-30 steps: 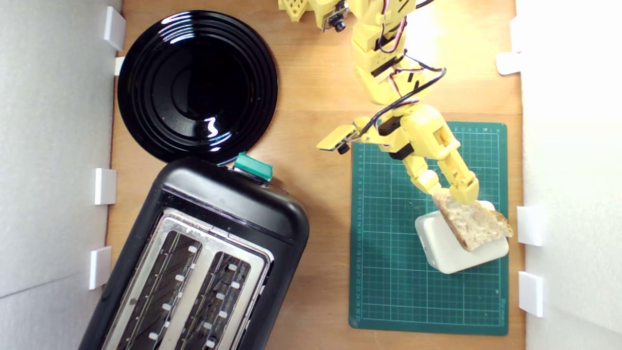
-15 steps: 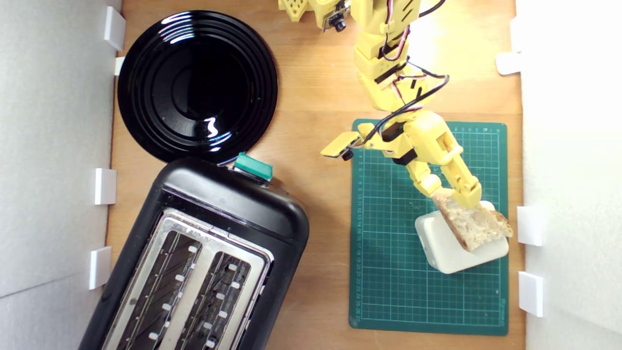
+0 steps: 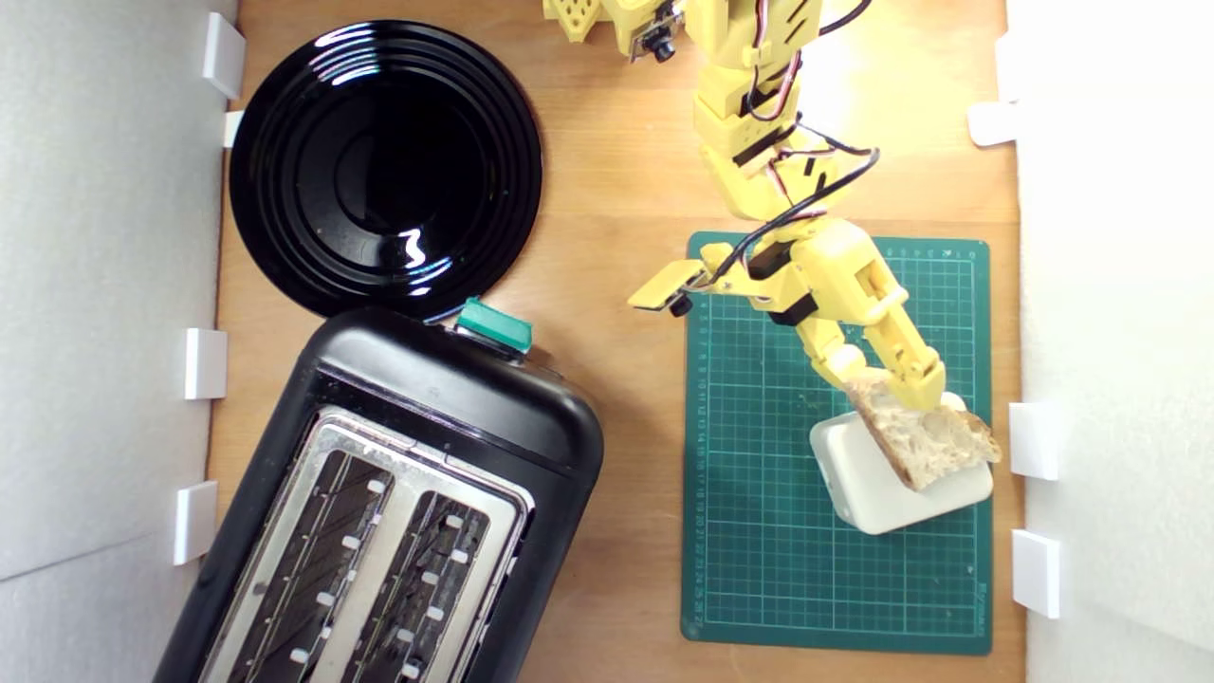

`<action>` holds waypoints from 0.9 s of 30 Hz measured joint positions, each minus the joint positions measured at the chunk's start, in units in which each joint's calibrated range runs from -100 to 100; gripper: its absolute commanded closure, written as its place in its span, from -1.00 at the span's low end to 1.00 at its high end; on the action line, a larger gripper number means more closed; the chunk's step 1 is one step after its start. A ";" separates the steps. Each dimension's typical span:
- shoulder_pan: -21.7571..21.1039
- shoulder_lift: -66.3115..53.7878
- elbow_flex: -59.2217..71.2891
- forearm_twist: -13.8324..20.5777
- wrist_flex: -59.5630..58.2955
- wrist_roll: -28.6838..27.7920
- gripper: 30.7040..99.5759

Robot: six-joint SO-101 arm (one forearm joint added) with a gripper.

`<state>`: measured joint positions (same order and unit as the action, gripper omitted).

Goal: Pick bread and place in toaster

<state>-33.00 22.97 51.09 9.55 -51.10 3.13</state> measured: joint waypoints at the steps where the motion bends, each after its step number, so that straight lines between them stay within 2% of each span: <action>1: 0.00 0.42 -0.46 0.00 0.00 0.00 -0.57; 12: 0.00 2.02 -1.66 -0.18 0.00 0.00 -0.55; 19: 0.00 2.02 -1.66 0.00 0.00 0.00 -0.18; 27: 0.00 1.93 -1.66 -0.53 0.00 0.00 0.02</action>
<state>-33.00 24.91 49.42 9.02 -51.10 3.13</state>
